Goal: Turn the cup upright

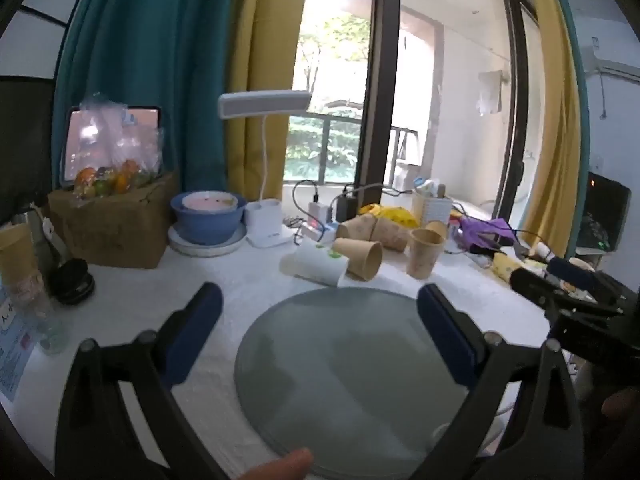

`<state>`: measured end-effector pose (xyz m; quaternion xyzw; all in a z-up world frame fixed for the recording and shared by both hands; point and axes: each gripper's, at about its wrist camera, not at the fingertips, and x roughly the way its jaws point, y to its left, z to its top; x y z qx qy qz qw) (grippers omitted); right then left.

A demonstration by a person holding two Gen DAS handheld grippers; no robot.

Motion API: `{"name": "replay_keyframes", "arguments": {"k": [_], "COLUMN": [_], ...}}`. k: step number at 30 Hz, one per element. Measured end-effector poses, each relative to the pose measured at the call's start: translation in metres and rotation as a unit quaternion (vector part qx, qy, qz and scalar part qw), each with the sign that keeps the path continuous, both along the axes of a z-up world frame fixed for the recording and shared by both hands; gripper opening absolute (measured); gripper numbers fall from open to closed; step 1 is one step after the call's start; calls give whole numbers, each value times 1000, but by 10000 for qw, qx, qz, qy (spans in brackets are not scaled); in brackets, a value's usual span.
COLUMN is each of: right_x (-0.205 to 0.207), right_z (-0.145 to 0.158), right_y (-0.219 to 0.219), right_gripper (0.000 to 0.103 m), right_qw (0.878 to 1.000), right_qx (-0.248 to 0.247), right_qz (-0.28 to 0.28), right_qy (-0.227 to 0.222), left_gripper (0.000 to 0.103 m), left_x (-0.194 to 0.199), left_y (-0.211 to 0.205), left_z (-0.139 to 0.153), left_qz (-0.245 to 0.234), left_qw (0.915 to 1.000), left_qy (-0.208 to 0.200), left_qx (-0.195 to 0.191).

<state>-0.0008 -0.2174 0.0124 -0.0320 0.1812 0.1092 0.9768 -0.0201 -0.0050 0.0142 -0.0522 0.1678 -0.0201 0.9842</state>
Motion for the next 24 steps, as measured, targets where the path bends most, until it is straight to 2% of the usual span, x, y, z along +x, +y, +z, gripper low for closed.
{"name": "replay_keyframes", "arguments": {"k": [6,24], "right_x": [2,2], "right_z": [2,0], "right_y": [3,7], "right_gripper": [84,84], "right_qw": [10000,9999], "right_qx": [-59,-52], "right_qz": [62,128], "right_qy": [23,23], "left_gripper": [99,99], "left_x": [-4,-8], "left_y": [6,11], "left_z": [2,0], "left_qz": [12,104], "left_qw": [9998,9997], "left_qy": [33,18], "left_qx": [-176,-217]}}
